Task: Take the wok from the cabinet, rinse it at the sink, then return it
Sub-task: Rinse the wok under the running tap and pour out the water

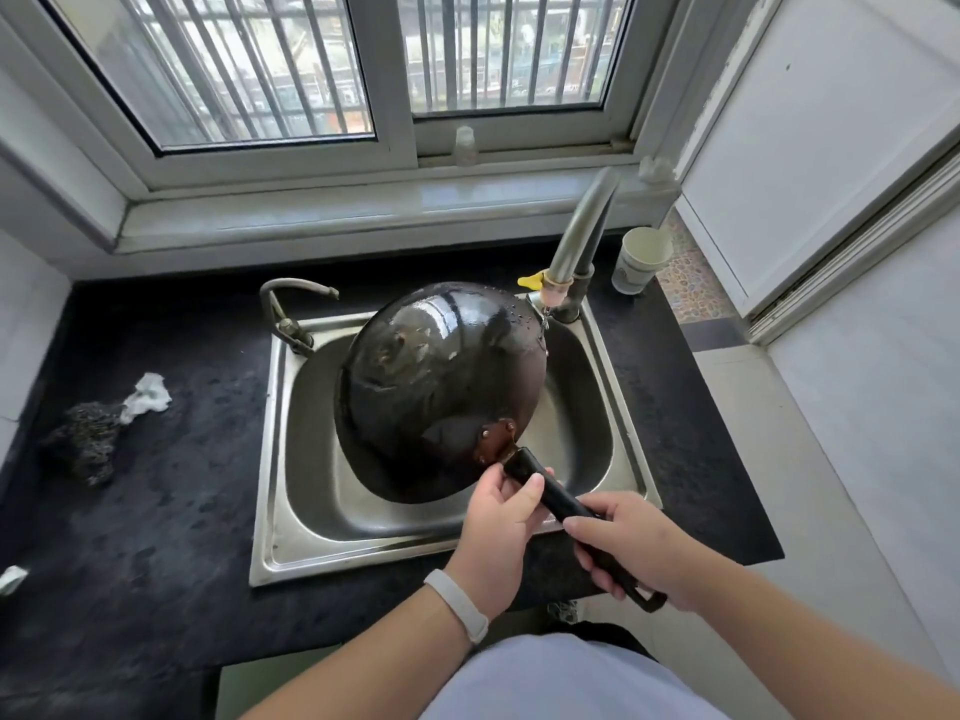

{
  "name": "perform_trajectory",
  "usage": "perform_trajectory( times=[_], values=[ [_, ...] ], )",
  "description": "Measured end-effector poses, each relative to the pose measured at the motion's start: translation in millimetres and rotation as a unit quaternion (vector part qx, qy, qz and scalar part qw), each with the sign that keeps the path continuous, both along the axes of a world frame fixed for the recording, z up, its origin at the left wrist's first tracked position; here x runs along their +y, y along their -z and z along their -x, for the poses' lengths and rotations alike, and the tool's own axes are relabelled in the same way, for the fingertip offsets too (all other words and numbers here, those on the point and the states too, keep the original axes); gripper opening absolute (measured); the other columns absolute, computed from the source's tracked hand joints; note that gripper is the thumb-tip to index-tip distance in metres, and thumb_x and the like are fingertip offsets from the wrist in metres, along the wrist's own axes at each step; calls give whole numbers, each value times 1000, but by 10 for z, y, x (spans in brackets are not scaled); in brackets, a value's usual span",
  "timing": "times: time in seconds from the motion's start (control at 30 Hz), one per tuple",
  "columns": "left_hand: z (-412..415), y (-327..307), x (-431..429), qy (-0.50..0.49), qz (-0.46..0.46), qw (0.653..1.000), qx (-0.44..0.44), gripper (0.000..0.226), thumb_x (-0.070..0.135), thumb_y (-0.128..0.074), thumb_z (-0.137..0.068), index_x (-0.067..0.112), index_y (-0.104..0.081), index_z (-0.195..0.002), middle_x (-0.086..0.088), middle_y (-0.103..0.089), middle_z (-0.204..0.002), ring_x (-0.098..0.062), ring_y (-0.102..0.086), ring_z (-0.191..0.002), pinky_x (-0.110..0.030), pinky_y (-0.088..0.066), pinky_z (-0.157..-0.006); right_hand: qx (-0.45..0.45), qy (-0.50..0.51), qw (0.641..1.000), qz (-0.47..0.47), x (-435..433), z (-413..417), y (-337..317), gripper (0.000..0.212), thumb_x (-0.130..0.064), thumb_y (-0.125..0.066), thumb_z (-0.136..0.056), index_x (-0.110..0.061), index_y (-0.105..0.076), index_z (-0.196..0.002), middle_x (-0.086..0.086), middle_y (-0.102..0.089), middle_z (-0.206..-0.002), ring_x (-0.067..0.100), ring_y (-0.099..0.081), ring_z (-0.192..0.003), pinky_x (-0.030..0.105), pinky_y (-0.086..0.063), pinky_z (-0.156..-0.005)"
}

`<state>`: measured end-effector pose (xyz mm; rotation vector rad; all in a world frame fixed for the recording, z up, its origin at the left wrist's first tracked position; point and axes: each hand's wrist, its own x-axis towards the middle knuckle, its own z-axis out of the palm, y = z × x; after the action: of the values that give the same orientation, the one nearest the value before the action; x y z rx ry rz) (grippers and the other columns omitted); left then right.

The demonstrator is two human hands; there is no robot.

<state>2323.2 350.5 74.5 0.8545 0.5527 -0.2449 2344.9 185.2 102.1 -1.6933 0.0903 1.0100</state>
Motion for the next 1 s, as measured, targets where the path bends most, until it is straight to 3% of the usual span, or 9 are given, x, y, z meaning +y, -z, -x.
perform_trajectory(
  times=[0.13,0.3,0.5,0.67,1.0],
  values=[
    [-94,-43,-82,-8,6,1000,11,22,0,-56,-97,6,-60,-117,-14,-72,-109,-30,-66,-112,-39,-56,-93,14,4,1000,-22,-68,-80,-26,14,-28,-62,-91,-24,-69,-79,9,-63,-65,19,-53,-44,26,-46,-39],
    [-116,-47,-161,-12,35,999,21,24,0,-55,-97,5,-60,-119,-15,-73,-110,-32,-65,-115,-40,-56,-93,34,9,999,-41,-193,-108,-31,12,-24,-61,-95,-17,-68,-91,10,-62,-66,19,-52,-45,27,-45,-40],
    [-35,-43,-242,0,68,997,43,20,3,-56,-97,5,-61,-116,-16,-73,-104,-30,-70,-100,-38,-58,-84,66,3,997,-48,-300,-66,-7,13,-23,-58,-97,-17,-69,-92,10,-61,-67,18,-51,-44,26,-44,-40],
    [31,-9,-265,-5,72,995,65,25,4,-56,-97,5,-59,-121,-17,-74,-108,-31,-70,-105,-37,-58,-83,84,11,995,-52,-323,5,17,16,-19,-56,-99,-9,-66,-108,10,-60,-67,18,-50,-45,26,-44,-39],
    [174,0,-236,8,88,993,84,24,2,-54,-97,2,-57,-121,-19,-73,-106,-31,-70,-106,-37,-59,-83,106,32,992,-60,-296,225,34,15,-16,-56,-100,-4,-63,-106,11,-58,-66,18,-49,-45,25,-41,-38]
  ],
)
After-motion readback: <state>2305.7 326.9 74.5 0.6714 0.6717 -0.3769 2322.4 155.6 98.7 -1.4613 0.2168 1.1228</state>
